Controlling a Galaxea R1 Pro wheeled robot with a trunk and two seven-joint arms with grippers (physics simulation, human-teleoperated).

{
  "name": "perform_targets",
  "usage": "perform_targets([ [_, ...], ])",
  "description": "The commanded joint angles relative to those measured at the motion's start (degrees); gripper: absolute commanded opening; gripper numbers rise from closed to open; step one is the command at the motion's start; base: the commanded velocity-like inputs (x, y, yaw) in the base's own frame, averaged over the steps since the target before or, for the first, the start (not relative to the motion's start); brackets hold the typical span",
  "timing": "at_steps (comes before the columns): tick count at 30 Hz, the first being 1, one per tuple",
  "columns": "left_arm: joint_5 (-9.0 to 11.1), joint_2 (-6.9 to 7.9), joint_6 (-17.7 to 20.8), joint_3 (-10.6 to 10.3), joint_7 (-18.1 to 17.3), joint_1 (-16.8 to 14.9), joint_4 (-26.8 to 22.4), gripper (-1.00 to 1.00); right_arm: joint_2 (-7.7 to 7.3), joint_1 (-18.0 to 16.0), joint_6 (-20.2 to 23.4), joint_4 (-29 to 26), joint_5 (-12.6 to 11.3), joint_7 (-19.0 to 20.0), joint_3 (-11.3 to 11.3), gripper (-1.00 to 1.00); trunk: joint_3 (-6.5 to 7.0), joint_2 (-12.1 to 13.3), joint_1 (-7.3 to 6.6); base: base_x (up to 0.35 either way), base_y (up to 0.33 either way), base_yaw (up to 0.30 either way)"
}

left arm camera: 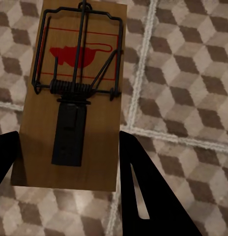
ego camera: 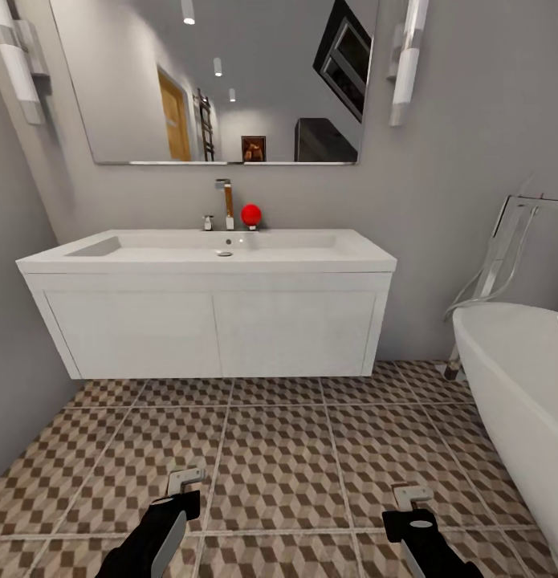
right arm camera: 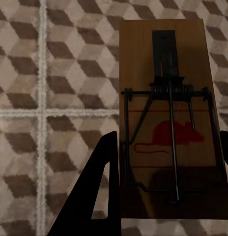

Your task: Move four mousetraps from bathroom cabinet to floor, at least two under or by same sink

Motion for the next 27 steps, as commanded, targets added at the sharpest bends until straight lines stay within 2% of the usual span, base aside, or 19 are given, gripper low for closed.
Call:
perform_targets([
  [1, 0.43, -0.02, 0.18, -0.05, 0.36, 0.00, -0.11, -1.00, 0.03, -0.01, 0.49, -0.12, 0.57, 0.09, -0.16, -1.00, -0.06, -0.02, -0.01, 0.000, 0.000, 0.000],
  [11, 0.43, -0.09, 0.01, -0.05, 0.56, 0.00, -0.06, -1.00, 0.04, -0.01, 0.77, -0.15, 0.62, 0.09, -0.18, -1.00, -0.06, -0.02, -0.01, 0.044, 0.000, 0.000],
  [27, 0.43, -0.03, -0.06, -0.05, 0.54, 0.00, -0.02, -1.00, 0.05, -0.01, 0.87, -0.15, 0.56, 0.09, -0.12, -1.00, -0.06, -0.02, -0.01, 0.300, 0.000, 0.000],
])
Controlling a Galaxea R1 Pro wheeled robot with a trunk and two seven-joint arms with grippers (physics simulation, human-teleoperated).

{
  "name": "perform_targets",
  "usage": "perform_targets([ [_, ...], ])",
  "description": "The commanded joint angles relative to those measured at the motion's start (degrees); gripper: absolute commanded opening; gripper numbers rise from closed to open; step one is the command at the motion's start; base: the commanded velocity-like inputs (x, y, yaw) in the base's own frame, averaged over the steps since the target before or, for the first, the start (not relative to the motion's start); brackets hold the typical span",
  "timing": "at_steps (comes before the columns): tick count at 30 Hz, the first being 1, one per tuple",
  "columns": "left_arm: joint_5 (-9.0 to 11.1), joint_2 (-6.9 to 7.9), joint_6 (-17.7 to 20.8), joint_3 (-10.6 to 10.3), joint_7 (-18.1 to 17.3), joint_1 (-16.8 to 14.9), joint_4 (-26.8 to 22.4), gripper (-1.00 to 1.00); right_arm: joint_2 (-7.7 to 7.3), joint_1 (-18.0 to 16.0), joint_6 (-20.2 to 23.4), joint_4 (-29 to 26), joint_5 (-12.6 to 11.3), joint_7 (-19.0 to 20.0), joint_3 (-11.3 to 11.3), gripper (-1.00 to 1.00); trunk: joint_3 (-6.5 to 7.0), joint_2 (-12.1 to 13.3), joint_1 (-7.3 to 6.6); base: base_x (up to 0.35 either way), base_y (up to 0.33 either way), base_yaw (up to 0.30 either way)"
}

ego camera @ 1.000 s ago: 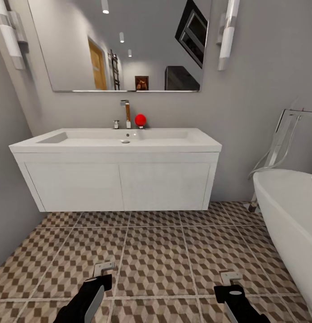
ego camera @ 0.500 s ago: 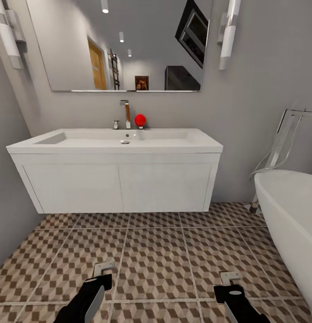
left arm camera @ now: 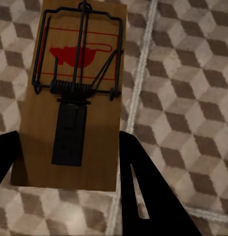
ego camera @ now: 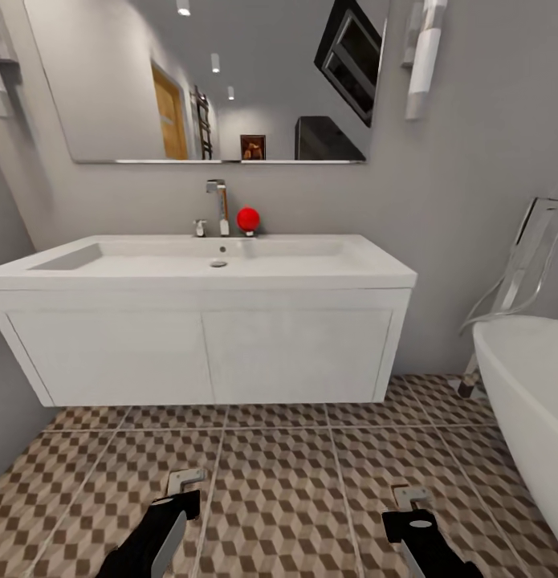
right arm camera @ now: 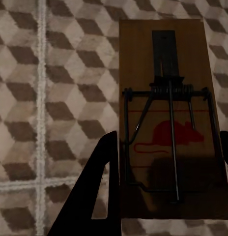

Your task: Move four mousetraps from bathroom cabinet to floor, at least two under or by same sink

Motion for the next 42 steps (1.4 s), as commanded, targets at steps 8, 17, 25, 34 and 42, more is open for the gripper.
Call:
perform_targets([
  [8, 0.42, 0.02, 0.26, 0.04, 0.06, 0.00, -0.19, -1.00, 0.11, -0.01, 0.56, -0.18, 0.89, -0.36, 0.03, -1.00, -0.06, -0.02, 0.02, 0.246, 0.000, 0.000],
  [17, 0.50, -0.11, 0.31, 0.04, 0.00, 0.00, -0.19, -1.00, 0.02, -0.01, 3.70, -0.20, 0.94, -0.52, -0.16, -1.00, -0.06, -0.02, 0.02, 0.003, 0.000, 0.122],
  [25, 0.51, -0.27, 0.65, 0.04, 0.20, 0.00, -0.19, -1.00, 0.04, -0.01, 3.67, -0.32, 0.95, -0.60, -0.14, -1.00, -0.06, -0.02, 0.02, 0.000, 0.000, 0.010],
  [34, 0.51, -0.33, 1.13, 0.04, 0.22, -0.04, -0.28, -1.00, 0.09, -0.01, 3.18, -1.69, 0.81, -0.70, -0.17, -1.00, -0.06, -0.02, 0.02, 0.000, 0.000, 0.000],
  [42, 0.51, -1.10, 3.54, -0.10, 0.34, -0.09, -3.11, -1.00, 4.80, -1.32, 3.09, -5.95, 0.61, -1.01, -0.15, -1.00, -1.17, -0.09, 0.15, 0.000, 0.000, 0.000],
])
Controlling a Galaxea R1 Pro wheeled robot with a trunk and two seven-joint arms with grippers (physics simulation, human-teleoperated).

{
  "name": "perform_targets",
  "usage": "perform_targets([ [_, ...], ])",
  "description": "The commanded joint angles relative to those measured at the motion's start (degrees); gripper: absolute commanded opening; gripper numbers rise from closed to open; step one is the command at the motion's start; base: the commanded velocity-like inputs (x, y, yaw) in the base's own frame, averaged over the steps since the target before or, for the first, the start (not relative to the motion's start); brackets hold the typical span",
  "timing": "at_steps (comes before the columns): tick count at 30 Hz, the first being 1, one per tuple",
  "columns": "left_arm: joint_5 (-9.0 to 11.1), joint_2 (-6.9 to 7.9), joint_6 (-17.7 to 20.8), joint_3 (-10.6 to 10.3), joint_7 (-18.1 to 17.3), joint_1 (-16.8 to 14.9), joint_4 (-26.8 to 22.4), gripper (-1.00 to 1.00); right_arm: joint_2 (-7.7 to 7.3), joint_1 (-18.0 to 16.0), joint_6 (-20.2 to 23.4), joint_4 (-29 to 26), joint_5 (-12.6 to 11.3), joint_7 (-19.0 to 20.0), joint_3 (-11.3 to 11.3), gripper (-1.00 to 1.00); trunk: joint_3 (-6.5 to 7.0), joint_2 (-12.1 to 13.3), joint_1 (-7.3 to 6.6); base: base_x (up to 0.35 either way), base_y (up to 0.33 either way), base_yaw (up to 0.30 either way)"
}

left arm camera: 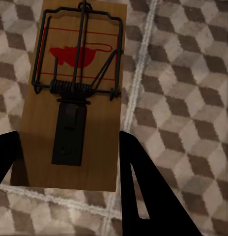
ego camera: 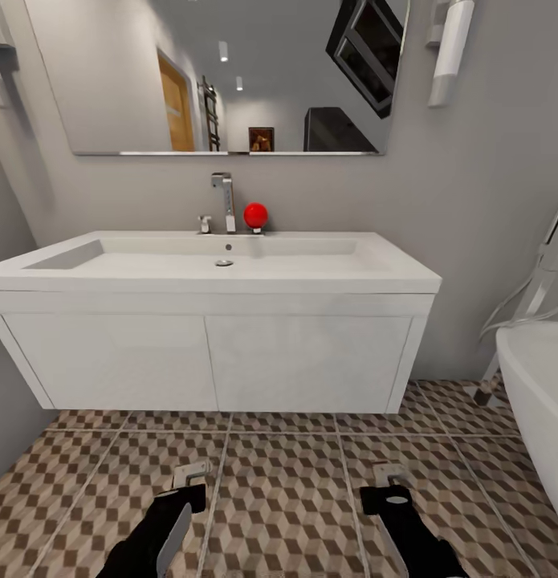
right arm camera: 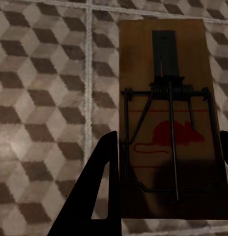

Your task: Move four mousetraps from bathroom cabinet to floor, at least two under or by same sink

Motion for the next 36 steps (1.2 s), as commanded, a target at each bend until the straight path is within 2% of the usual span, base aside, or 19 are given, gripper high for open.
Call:
perform_targets([
  [1, 0.42, -0.30, 1.32, -0.10, 0.37, -0.01, -1.07, -1.00, 0.20, -0.47, 0.23, 0.07, 0.47, 0.11, -0.28, -1.00, -0.29, -0.04, 0.01, 0.000, 0.000, 0.000],
  [4, 0.36, -1.05, 3.52, -0.30, 0.45, -0.01, -4.04, -1.00, 0.41, -1.10, -0.50, 0.32, 0.66, 0.09, -0.32, -1.00, -0.95, -0.08, 0.09, 0.000, 0.000, 0.000],
  [8, 0.34, -1.22, 4.00, -0.34, 0.40, -0.01, -5.47, -1.00, 0.35, -1.24, -1.17, 0.37, 0.77, 0.09, -0.30, -1.00, -1.84, -0.14, 0.19, 0.000, 0.000, 0.000],
  [10, 0.34, -1.14, 3.97, -0.36, 0.39, 0.05, -6.00, -1.00, 0.32, -1.25, -1.50, 0.38, 0.78, 0.08, -0.27, -1.00, -1.84, -0.14, 0.19, 0.000, 0.000, 0.000],
  [14, 0.33, -1.03, 3.91, -0.37, 0.40, 0.07, -6.44, -1.00, 0.12, -1.26, -2.08, 0.31, 0.79, 0.08, -0.30, -1.00, -1.84, -0.14, 0.19, 0.000, 0.000, 0.000],
  [18, 0.33, -1.00, 3.94, -0.38, 0.43, 0.08, -6.51, -1.00, -0.09, -1.36, -2.18, -0.21, 0.74, 0.08, -0.45, -1.00, -2.73, -0.19, 0.30, 0.000, 0.000, 0.000],
  [22, 0.25, -1.19, 4.01, -0.47, 0.59, 0.00, -6.55, -1.00, -0.13, -3.38, -2.29, 0.60, 0.28, 0.08, -0.50, -1.00, -3.61, -0.24, 0.40, 0.000, 0.000, 0.000],
  [29, 0.02, -1.27, 4.05, -0.53, 0.65, -0.54, -6.46, -1.00, -0.19, -4.42, -2.33, 1.10, 0.15, 0.08, -0.64, -1.00, -5.16, -0.34, 0.58, 0.000, 0.000, 0.000],
  [31, -1.14, -1.30, 3.82, -0.53, 0.65, -0.59, -6.70, -1.00, -0.16, -4.74, -2.33, 1.19, 0.06, 0.08, -0.62, -1.00, -5.16, -0.34, 0.58, 0.000, 0.000, 0.000],
  [35, -5.46, -1.47, 3.33, -0.45, 0.58, -0.61, -7.08, -1.00, -0.11, -4.93, -2.34, 1.25, -0.03, 0.08, -0.70, -1.00, -5.38, -0.35, 0.60, 0.000, 0.000, 0.000],
  [36, -5.98, -1.58, 3.31, -0.45, 0.54, -0.62, -7.11, -1.00, -0.08, -4.94, -2.35, 1.26, -0.06, 0.08, -0.73, -1.00, -5.61, -0.36, 0.63, 0.000, 0.000, 0.000],
])
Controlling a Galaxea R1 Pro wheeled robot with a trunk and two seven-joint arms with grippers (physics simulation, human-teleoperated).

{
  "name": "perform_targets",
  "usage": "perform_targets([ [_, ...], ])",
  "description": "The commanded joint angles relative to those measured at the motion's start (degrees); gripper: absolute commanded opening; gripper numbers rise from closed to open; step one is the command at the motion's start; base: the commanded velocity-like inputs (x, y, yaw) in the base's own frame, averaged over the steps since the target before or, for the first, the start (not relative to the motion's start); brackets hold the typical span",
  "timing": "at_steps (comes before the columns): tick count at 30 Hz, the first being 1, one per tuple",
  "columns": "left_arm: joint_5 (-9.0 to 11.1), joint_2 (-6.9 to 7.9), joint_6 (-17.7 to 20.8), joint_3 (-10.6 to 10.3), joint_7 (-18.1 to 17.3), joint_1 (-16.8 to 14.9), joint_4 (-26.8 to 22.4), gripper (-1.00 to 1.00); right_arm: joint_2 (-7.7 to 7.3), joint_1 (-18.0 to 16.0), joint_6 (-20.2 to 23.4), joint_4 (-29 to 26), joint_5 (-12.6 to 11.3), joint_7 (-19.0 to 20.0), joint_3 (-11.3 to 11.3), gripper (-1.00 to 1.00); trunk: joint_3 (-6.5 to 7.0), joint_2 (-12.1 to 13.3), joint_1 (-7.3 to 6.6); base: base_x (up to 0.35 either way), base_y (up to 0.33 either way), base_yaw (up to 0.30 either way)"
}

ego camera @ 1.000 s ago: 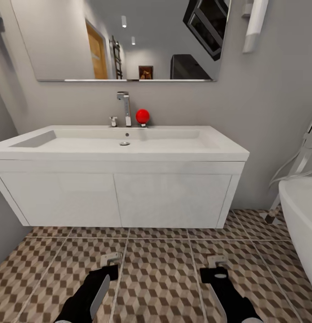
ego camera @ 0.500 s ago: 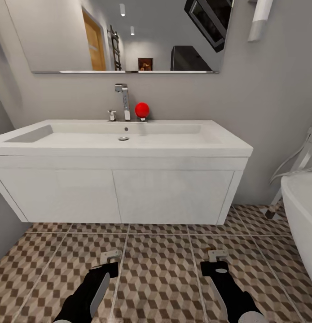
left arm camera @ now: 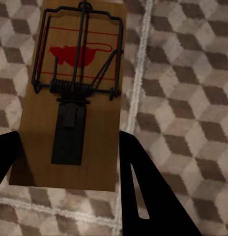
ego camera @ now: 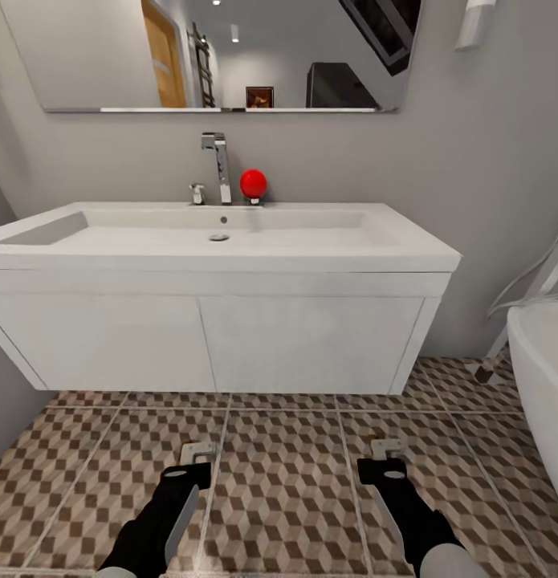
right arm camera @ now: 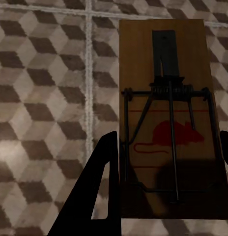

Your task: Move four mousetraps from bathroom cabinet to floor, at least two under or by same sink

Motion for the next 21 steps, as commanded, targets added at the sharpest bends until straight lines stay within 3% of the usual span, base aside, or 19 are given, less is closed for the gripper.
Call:
perform_targets([
  [1, -0.29, -0.08, 0.34, -0.08, 0.12, -0.02, -0.11, -1.00, 0.03, -0.02, 0.31, -0.11, 0.52, 0.12, -0.29, -1.00, -0.28, -0.04, 0.01, 0.000, 0.000, 0.000],
  [5, -0.42, -0.11, 0.34, -0.08, -0.17, -0.01, -0.10, -1.00, 0.00, -0.03, 0.04, 0.23, 0.51, 0.12, -0.26, -1.00, -1.17, -0.09, 0.11, 0.000, 0.000, 0.000],
  [9, -0.43, -0.11, 0.36, -0.08, -0.30, -0.01, -0.04, -1.00, -0.07, -0.03, -2.67, 3.90, 0.77, 0.12, -0.30, -1.00, -2.05, -0.15, 0.22, 0.000, 0.000, 0.000],
  [21, -0.43, -0.02, 0.27, -0.08, -0.41, 0.05, 0.06, -1.00, 0.13, -0.03, -3.01, 4.12, 1.23, 0.11, -0.28, -1.00, -4.71, -0.31, 0.53, 0.000, 0.000, 0.000],
])
